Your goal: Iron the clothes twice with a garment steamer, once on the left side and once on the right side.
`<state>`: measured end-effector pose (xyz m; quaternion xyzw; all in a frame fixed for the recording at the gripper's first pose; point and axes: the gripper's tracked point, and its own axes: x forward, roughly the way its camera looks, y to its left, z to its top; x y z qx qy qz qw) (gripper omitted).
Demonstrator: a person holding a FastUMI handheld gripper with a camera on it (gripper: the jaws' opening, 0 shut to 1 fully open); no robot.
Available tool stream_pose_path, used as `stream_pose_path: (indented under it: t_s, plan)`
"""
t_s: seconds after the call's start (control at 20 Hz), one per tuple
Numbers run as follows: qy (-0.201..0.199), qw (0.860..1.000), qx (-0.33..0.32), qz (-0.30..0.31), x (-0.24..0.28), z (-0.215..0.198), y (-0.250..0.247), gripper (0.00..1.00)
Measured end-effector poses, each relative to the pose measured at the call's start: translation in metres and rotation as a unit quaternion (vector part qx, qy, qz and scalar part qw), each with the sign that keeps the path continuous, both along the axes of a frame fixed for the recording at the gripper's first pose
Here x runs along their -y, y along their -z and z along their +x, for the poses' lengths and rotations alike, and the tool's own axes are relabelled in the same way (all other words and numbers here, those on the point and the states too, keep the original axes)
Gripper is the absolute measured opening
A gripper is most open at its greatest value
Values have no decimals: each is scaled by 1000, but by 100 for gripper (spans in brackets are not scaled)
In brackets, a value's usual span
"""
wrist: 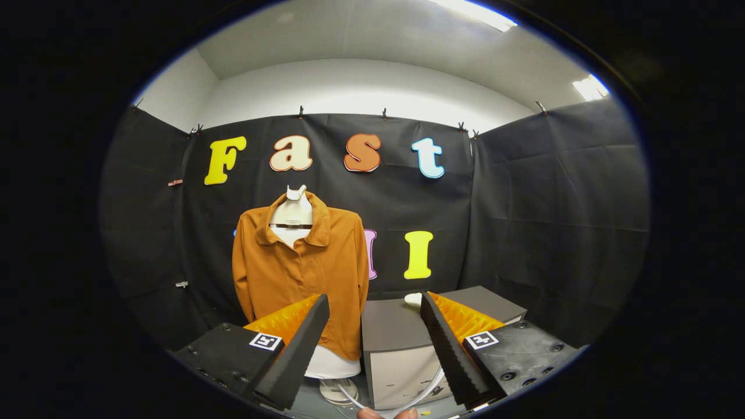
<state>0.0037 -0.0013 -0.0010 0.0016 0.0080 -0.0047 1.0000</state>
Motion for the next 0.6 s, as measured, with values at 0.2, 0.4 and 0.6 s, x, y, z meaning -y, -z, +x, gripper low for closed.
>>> stream_pose_path:
  t_s: [0.2,0.4,0.6]
  plan:
    - [0,1000,-13,2,8,14,5,98]
    - [-3,999,-42,-3,23,38,15,98]
    - [-3,997,-82,-5,47,70,33,98]
